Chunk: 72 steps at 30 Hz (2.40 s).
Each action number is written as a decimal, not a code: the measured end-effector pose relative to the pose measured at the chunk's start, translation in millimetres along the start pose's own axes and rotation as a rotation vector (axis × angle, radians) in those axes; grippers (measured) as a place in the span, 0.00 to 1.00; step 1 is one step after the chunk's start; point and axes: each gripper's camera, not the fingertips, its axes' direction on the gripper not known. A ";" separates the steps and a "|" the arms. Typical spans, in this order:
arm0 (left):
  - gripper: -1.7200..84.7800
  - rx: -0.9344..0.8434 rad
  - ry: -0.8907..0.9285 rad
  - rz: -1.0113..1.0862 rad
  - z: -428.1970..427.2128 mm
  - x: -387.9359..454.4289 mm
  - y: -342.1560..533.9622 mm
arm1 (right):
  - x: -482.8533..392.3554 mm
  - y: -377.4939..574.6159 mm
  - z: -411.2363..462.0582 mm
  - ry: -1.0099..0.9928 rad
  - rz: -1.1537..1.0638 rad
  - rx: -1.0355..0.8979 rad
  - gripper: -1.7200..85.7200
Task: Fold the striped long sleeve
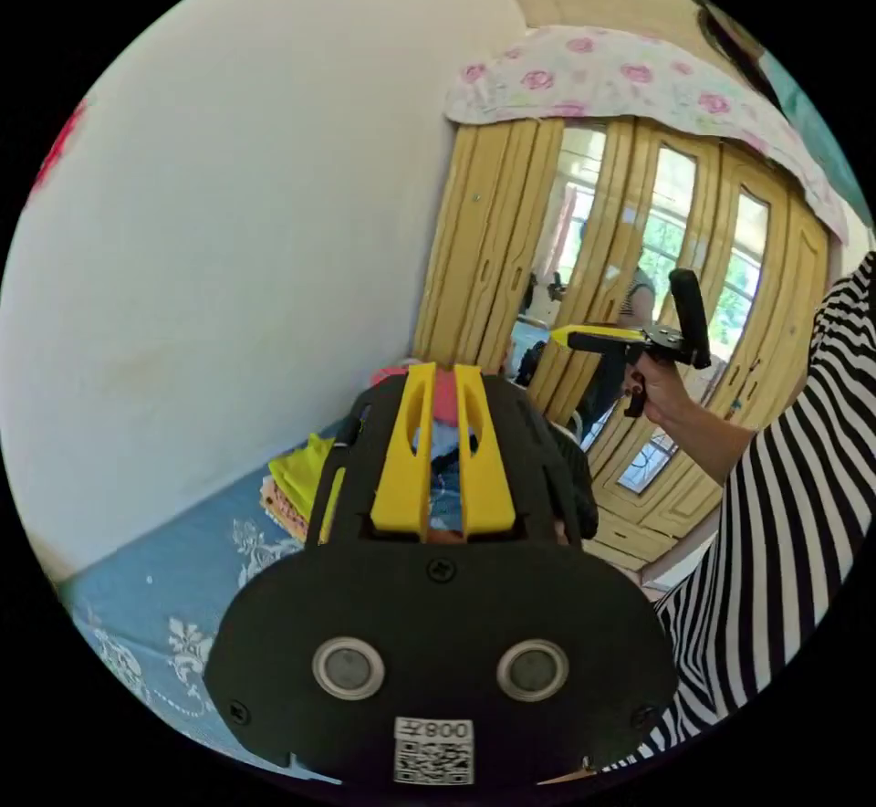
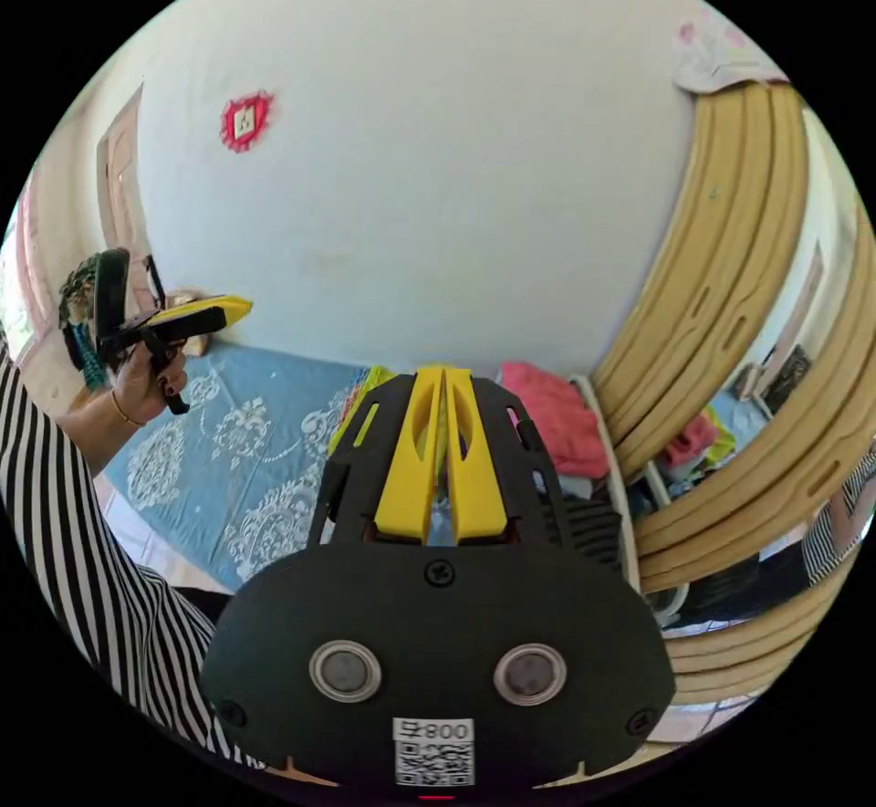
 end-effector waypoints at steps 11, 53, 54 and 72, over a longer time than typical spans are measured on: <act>0.13 0.353 0.244 0.233 -56.2 122.4 8.9 | -56.4 80.3 -194.8 0.458 -0.025 0.354 0.05; 0.16 -0.136 0.083 -0.194 252.3 158.5 261.4 | 330.8 397.8 -148.9 -0.142 0.380 -0.401 0.04; 0.16 -0.147 0.095 -0.195 260.7 155.2 266.2 | 345.1 408.9 -164.7 -0.159 0.410 -0.386 0.04; 0.12 -0.537 0.261 -0.456 557.2 1.0 420.0 | 457.2 528.1 -251.5 -0.057 0.587 -0.548 0.05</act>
